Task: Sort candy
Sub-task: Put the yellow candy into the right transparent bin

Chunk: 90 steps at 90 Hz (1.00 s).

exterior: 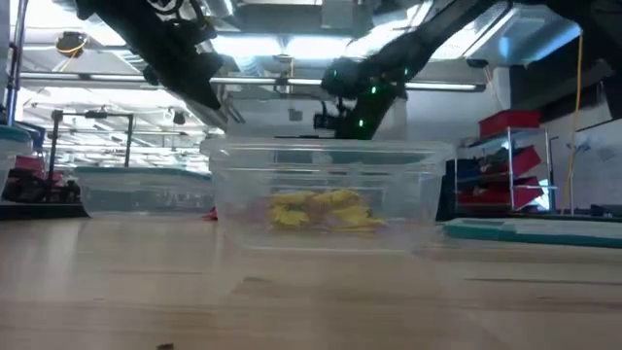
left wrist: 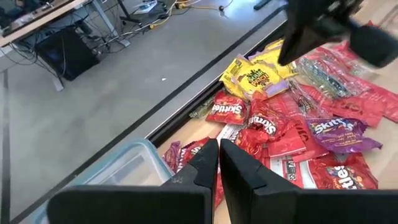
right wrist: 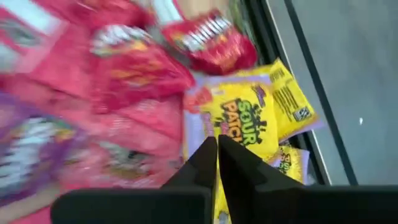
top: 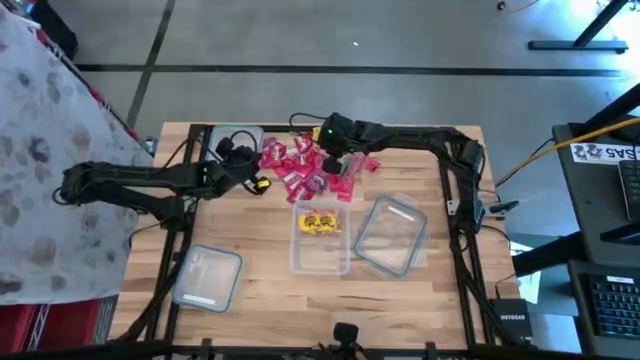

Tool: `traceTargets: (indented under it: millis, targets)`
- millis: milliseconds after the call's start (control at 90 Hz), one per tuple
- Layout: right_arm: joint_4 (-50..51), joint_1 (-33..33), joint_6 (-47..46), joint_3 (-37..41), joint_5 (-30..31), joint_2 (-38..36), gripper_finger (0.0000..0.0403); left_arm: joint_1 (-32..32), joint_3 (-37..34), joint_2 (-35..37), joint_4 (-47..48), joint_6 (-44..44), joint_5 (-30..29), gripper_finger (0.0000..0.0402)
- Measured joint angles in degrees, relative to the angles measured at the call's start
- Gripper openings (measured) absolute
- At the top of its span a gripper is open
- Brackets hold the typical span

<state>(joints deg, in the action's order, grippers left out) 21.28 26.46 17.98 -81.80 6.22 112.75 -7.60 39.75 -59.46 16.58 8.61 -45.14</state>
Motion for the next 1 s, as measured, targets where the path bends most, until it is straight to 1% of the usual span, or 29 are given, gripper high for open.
traceTargets:
  millis: [56,167,211,333,456,511,567,656,733,811,900,1000]
  targets:
    - [-0.26,0.24,-0.11,-0.07,-0.86,-0.18,0.0005,0.00,0.00,0.02,-0.14,-0.01,-0.01,0.0000]
    - [-1.88,2.91,-0.07,-0.02,-1.53,0.80,0.0022,-0.02,0.00,0.02,-0.55,-0.04,-0.01,0.0000]
    - [-2.35,4.36,-0.09,-0.02,-3.38,1.31,0.0035,0.00,0.00,0.01,-0.59,-0.04,-0.01,0.0000]
    - [-4.61,7.63,-0.39,-0.02,-8.52,3.62,0.0086,0.00,0.00,0.02,-0.59,-0.04,0.01,0.0000]
    - [-7.31,8.96,0.57,-0.02,-13.14,6.34,0.0145,0.00,0.00,0.00,-0.59,-0.04,-0.01,0.0000]
    - [-7.83,8.85,0.64,-0.01,-12.97,7.36,0.0168,0.00,0.00,0.01,-0.67,-0.04,0.01,0.0000]
    - [-7.81,8.83,0.91,0.02,-11.19,8.23,0.0187,0.00,0.00,0.02,-0.72,-0.04,-0.01,0.0000]
    - [-7.64,8.76,2.83,0.02,-9.38,9.36,0.0201,-0.01,0.00,0.02,-0.85,-0.06,-0.01,0.0000]
    - [-7.27,8.74,4.41,-0.02,-8.37,10.04,0.0196,0.00,0.02,0.00,-1.11,-0.06,-0.01,0.0000]
    - [-6.02,8.72,4.65,-0.09,-7.61,10.10,0.0170,-0.02,0.02,0.02,-1.07,-0.06,-0.01,0.0000]
    - [-4.97,8.72,4.34,-0.10,-7.26,10.10,0.0118,0.00,0.02,0.02,-1.08,-0.06,-0.01,0.0000]
    - [-4.52,8.72,3.44,-0.10,-7.21,10.10,0.0037,-0.01,0.02,0.01,-1.07,-0.06,-0.01,0.0000]
